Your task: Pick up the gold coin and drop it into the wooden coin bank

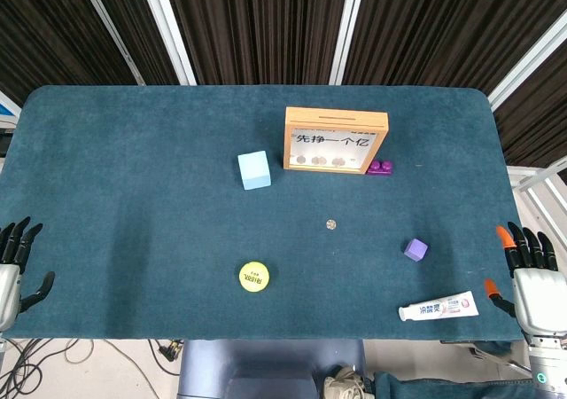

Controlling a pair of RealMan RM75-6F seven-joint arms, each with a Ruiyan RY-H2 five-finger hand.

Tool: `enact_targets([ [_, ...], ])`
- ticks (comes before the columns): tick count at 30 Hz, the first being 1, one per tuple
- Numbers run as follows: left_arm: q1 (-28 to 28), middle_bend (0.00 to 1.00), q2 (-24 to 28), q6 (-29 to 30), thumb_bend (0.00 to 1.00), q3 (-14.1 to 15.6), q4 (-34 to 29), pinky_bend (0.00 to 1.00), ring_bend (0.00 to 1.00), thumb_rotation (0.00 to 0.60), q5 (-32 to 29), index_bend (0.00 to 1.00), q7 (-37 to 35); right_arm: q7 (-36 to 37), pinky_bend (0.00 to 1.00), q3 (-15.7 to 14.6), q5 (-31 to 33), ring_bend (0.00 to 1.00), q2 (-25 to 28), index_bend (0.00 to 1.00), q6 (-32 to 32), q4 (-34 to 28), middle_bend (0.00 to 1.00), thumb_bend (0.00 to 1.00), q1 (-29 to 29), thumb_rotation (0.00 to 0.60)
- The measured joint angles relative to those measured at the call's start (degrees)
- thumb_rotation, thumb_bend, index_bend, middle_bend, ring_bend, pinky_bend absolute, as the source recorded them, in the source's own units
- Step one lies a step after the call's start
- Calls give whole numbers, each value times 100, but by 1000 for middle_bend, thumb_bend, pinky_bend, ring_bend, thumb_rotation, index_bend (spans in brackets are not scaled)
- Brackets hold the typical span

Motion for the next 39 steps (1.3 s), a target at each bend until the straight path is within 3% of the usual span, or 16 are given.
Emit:
enact_targets([
  [11,15,5,-4,8,334,-8,-6,0,0,600,-37,103,22,-9,0,19,49,0,15,2,18,-61,57,367,-19,600],
  [26,3,5,4,-39,334,-23,-56,0,0,600,-95,103,51,187,0,31,-120,0,91,77,161,-264,57,367,-36,600],
  [34,12,5,-5,14,333,-12,-49,0,0,600,-37,103,67,92,0,10,-160,0,627,105,-767,-1107,57,367,409,600],
  [39,28,5,-24,51,333,-42,-38,0,0,600,-66,103,29,-144,0,217,275,0,739,135,-1654,-1602,57,367,1042,600],
])
